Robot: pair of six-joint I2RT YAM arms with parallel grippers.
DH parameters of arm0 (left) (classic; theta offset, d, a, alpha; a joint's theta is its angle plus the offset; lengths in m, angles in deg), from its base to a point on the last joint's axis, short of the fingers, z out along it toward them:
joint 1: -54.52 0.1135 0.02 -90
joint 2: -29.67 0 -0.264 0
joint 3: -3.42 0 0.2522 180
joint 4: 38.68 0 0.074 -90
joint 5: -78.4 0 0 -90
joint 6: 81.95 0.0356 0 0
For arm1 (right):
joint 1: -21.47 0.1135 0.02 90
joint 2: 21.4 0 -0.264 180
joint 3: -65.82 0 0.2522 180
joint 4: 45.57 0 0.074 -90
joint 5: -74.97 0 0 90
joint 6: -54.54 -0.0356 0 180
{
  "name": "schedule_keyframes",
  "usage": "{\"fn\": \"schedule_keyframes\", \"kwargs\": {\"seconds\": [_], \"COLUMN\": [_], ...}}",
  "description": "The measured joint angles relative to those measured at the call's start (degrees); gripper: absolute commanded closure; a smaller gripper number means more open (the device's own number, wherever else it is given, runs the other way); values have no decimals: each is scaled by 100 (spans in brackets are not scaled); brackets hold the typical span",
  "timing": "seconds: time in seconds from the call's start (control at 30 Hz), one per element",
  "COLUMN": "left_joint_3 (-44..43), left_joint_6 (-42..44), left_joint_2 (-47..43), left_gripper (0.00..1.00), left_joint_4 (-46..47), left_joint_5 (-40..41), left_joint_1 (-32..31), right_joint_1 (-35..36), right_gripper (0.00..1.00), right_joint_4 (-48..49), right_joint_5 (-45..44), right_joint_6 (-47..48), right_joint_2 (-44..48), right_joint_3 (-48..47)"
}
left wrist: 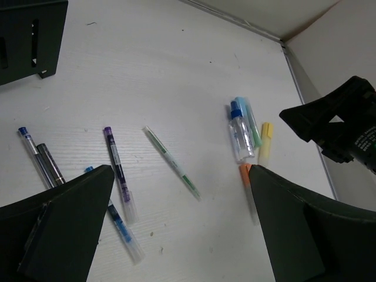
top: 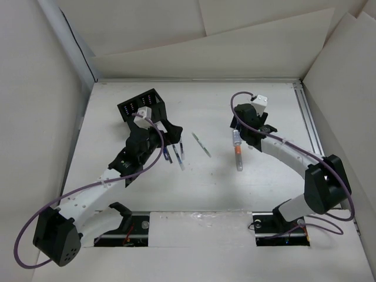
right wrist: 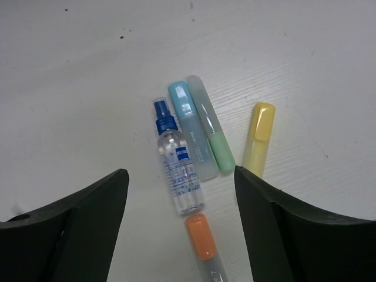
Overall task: Sort the stationery into containers
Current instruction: Pick up the pen from the center of the board.
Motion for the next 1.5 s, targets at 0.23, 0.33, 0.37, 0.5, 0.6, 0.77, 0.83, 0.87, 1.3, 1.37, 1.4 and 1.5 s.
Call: {"fn": "schedule_keyframes", "kwargs": {"seconds": [0.23, 0.33, 0.37, 0.5, 0.6, 0.77, 0.83, 0.87, 1.3, 1.37, 1.4, 1.5], "left_joint_3": [195, 350, 378, 389, 393, 470, 501, 503, 577, 577, 577, 579], "left_joint_6": [-9, 7, 46, 157, 199, 225, 240, 243, 284, 289, 289, 295], "left_joint_2": [55, 79, 87, 133, 181, 330, 380, 407, 527, 527, 527, 527], "left_gripper": [35, 62, 78, 84, 79, 77, 77, 77, 76, 76, 76, 76], "left_joint_4": [229, 256, 260, 297, 367, 566, 599, 605, 866, 874, 874, 892], "left_joint_5": [-328, -382, -428, -535, -619, -807, -881, -922, -1121, -1154, -1165, -1187], "left_joint_1": [-59, -186, -221, -249, -249, -249, -249, -249, -249, -249, -249, -249], "right_joint_1": [-472, -669, -702, -732, -754, -852, -911, -938, -1272, -1294, -1296, -1329], "right_gripper": [91, 98, 89, 60, 57, 57, 59, 59, 64, 64, 64, 64], "right_joint_4": [-223, -297, -332, -402, -522, -780, -863, -916, -1305, -1390, -1440, -1589], "right_joint_5": [168, 315, 363, 555, 734, 966, 1014, 1034, 1231, 1276, 1292, 1344], "right_joint_6": [-98, -96, -101, -57, 22, 74, 85, 94, 223, 267, 275, 313], "right_joint_2": [-76, -229, -313, -778, -1150, -1694, -1893, -1987, -3010, -3128, -3167, -3241], "right_joint_3": [-79, -251, -337, -673, -868, -1226, -1436, -1550, -2507, -2597, -2645, -2844]}}
